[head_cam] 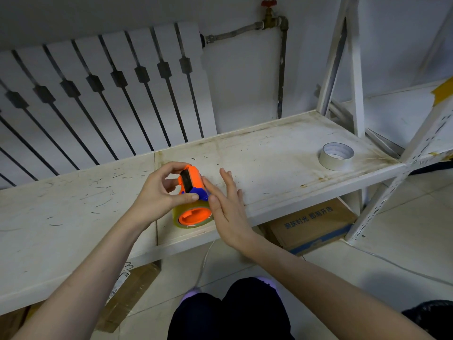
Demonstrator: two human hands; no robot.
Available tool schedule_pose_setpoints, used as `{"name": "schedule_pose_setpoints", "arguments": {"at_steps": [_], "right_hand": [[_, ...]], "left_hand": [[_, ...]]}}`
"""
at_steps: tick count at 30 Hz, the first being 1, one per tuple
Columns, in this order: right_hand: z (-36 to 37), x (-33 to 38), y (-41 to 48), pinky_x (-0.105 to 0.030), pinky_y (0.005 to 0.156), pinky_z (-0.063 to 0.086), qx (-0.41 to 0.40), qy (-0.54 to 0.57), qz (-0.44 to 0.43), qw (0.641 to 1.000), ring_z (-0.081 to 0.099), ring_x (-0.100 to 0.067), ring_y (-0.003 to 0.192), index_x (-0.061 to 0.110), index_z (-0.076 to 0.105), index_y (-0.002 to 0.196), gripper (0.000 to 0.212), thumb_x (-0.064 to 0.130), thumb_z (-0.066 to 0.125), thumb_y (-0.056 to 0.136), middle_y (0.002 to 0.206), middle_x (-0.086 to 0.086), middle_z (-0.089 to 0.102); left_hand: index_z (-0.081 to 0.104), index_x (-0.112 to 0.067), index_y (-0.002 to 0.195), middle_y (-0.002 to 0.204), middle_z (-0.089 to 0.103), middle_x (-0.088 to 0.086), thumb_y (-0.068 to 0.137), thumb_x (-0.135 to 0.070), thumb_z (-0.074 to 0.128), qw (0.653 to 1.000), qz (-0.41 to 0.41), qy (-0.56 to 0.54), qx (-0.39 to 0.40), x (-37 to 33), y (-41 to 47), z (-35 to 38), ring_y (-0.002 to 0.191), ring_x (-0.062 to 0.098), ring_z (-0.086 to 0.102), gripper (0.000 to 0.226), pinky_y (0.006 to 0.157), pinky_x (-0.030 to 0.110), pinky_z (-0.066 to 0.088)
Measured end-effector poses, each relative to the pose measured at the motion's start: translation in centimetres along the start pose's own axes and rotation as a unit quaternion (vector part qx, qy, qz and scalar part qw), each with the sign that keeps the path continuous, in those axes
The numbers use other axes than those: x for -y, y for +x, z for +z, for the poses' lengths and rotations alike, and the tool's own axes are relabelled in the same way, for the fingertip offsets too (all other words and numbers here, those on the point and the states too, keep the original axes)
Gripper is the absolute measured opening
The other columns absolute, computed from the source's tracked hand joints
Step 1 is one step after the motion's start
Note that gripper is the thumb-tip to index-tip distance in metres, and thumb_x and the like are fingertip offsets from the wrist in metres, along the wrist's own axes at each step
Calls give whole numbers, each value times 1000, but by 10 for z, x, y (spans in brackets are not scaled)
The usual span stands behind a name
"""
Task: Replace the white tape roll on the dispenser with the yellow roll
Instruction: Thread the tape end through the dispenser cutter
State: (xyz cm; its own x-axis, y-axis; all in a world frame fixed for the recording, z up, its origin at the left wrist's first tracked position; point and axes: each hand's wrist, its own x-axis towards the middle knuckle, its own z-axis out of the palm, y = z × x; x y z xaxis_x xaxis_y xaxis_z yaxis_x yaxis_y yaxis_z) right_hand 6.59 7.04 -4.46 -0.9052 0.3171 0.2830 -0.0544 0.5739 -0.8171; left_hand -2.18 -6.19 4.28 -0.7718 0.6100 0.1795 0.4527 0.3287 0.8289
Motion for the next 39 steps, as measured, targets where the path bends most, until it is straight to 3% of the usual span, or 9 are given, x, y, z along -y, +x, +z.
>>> {"name": "schedule_pose_setpoints", "arguments": {"at_steps": [6, 12, 15, 19, 22, 25, 30, 33, 39], "right_hand": [[-7, -1, 12, -48, 120, -2, 70, 51, 133, 987, -7, -15, 147, 31, 21, 147, 51, 45, 12, 99, 160, 4, 6], [-5, 15, 10, -45, 120, 1, 154, 115, 66, 979, -2, -11, 147, 37, -4, 147, 55, 52, 6, 95, 160, 9, 1], [-10, -3, 11, -46, 120, -1, 186, 43, 95, 977, 0, -12, 147, 32, 8, 149, 56, 51, 5, 96, 160, 4, 11], [-36, -9, 26, -36, 108, 30, 121, 1, 160, 980, 39, -23, 134, 14, 41, 138, 54, 46, 21, 99, 145, -9, 44], [-43, 1, 24, -30, 100, 38, 62, 68, 103, 990, 44, -18, 130, 16, 40, 137, 45, 39, 38, 98, 142, -3, 47], [-41, 6, 14, -32, 104, 40, 114, 108, 51, 986, 33, -12, 134, 23, 22, 144, 77, 43, 64, 83, 150, 3, 29], [-40, 6, 4, -36, 104, 42, 90, -54, -63, 993, 31, -14, 134, 29, 6, 145, 126, 54, 85, 50, 149, 4, 20], [-38, 7, 2, -37, 98, 49, 43, -90, -83, 992, 37, -14, 129, 26, 10, 145, 121, 55, 82, 52, 145, 4, 26], [-54, -5, 3, -34, 97, 50, 42, 65, 0, 997, 41, -10, 125, 29, 17, 142, 114, 37, 89, 54, 141, 7, 32]], "left_hand": [[56, -21, 117, 115, 59, -3, 65, -12, 82, 1000, -11, -10, -4, 0, 1, -1, 98, 6, 57, 59, 83, 24, 46], [58, -16, 117, 109, 61, -8, 64, -10, 83, 1000, -14, -7, -3, 0, 3, 0, 99, 6, 58, 59, 83, 21, 46], [58, -16, 117, 107, 59, -8, 65, -10, 82, 999, -30, -14, -26, 1, 3, -3, 99, 11, 58, 58, 85, 28, 49], [60, -17, 113, 102, 59, -7, 65, -13, 83, 994, -77, -40, -72, 2, 4, -3, 98, 23, 59, 54, 83, 38, 53], [62, -13, 111, 103, 61, 1, 64, -17, 84, 977, -123, -97, -145, 0, 5, 3, 98, 24, 60, 52, 83, 39, 52], [64, -14, 102, 102, 65, 5, 66, -22, 82, 929, -199, -234, -205, -9, 5, 7, 99, 25, 63, 40, 82, 37, 51], [64, -17, 95, 85, 63, 2, 71, -29, 76, 858, -285, -373, -210, -31, 0, 12, 79, 19, 62, 30, 68, 29, 49], [61, -20, 96, 88, 63, 2, 69, -36, 77, 858, -314, -354, -201, -35, -1, 13, 82, 19, 61, 35, 74, 33, 47], [53, -20, 116, 110, 62, 5, 70, -64, 64, 905, -317, -268, -96, -37, 1, 12, 103, 25, 61, 64, 96, 43, 41]]}}
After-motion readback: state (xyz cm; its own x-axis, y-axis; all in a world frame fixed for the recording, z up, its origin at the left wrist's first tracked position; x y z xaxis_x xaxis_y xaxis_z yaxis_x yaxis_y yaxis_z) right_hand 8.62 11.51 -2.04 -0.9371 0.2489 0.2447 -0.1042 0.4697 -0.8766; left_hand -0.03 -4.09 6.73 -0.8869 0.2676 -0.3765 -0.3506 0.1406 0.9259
